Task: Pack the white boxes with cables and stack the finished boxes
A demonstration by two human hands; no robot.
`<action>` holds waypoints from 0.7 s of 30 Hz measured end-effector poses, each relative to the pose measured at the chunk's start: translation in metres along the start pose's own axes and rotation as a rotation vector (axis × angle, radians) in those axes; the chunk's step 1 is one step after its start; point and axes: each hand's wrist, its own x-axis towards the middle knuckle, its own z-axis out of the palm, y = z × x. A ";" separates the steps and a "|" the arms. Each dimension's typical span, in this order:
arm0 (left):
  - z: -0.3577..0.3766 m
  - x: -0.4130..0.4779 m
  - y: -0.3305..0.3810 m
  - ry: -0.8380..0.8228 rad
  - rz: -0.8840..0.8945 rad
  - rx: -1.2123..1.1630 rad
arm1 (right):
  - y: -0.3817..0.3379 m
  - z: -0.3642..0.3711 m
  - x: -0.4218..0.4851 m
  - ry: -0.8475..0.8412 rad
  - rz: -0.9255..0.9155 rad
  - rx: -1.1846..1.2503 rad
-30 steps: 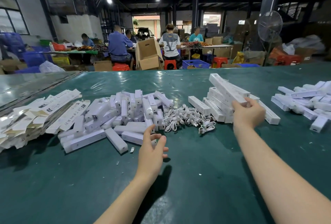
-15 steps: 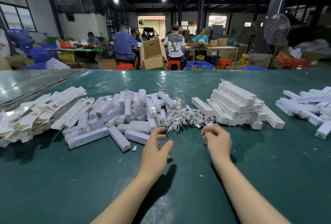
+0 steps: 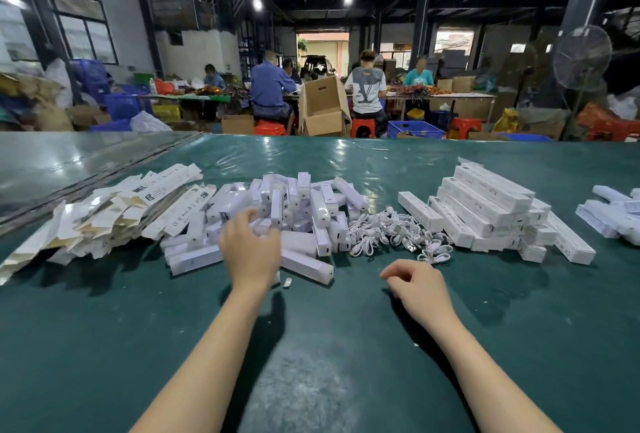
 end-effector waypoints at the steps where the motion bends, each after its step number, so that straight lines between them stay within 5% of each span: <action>1: -0.004 0.013 -0.007 0.016 -0.053 0.086 | 0.000 0.001 0.000 -0.002 0.002 -0.006; 8: -0.059 0.094 -0.072 -0.070 -0.279 0.521 | 0.000 0.002 0.001 -0.022 0.012 -0.034; 13: -0.065 0.103 -0.085 -0.202 -0.265 0.487 | -0.003 0.005 0.002 -0.037 0.015 -0.100; 21: -0.044 0.098 -0.068 0.038 -0.301 0.260 | -0.002 0.004 0.002 -0.030 0.013 -0.067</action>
